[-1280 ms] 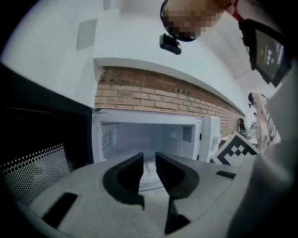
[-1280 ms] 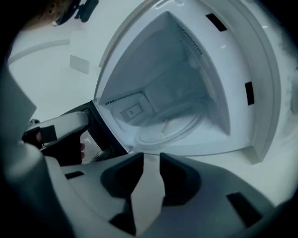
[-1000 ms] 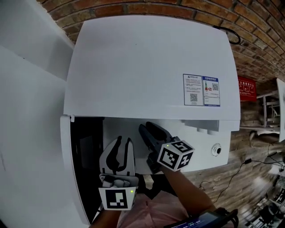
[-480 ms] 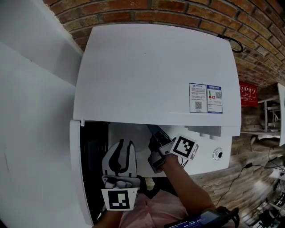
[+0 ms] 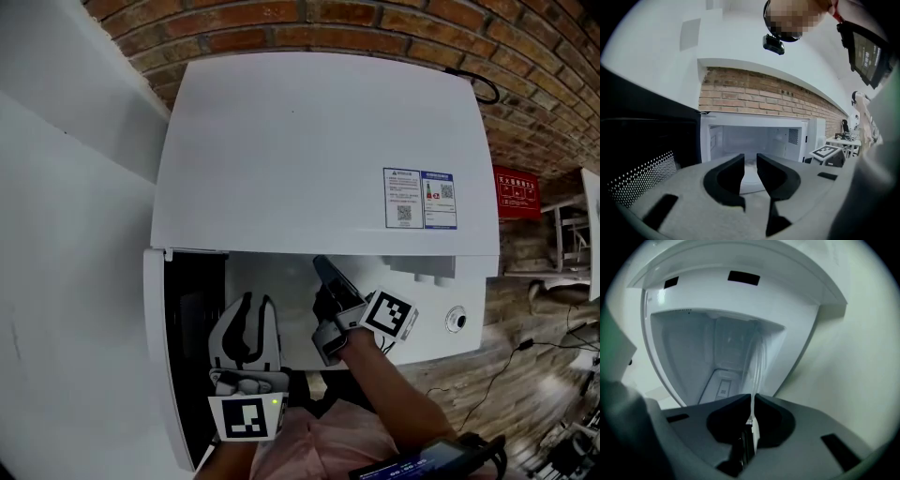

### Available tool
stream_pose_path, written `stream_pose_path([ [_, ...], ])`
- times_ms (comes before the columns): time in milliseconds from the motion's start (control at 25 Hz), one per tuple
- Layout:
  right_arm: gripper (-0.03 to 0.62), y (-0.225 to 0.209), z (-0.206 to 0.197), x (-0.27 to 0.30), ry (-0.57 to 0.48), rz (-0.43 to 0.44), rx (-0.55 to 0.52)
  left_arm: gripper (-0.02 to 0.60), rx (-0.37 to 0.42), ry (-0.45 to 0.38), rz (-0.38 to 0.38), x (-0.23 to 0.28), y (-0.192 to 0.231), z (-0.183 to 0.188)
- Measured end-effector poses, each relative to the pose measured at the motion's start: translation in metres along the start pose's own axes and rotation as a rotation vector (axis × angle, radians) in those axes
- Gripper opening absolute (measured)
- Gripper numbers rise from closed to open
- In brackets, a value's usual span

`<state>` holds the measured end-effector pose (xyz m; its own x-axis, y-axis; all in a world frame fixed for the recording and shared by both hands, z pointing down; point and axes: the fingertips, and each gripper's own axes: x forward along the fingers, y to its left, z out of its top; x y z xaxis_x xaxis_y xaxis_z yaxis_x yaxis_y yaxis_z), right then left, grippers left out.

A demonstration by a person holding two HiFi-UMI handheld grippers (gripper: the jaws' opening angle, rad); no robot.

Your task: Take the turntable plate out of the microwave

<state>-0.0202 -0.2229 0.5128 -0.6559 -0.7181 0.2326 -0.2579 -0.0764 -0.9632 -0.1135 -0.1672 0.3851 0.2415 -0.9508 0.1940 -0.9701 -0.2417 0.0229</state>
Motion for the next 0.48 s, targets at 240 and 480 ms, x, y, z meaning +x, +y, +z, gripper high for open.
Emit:
stream_pose_path([
  [240,0.026,-0.005,-0.014,-0.018,0.017,-0.014,0.011,0.087,0.021,-0.027,0.004,-0.004,-0.002,0.003],
  [480,0.042,0.006,-0.020,-0.027,0.036,0.071,-0.083,0.087,0.026,-0.043,-0.001,-0.004,-0.006,0.006],
])
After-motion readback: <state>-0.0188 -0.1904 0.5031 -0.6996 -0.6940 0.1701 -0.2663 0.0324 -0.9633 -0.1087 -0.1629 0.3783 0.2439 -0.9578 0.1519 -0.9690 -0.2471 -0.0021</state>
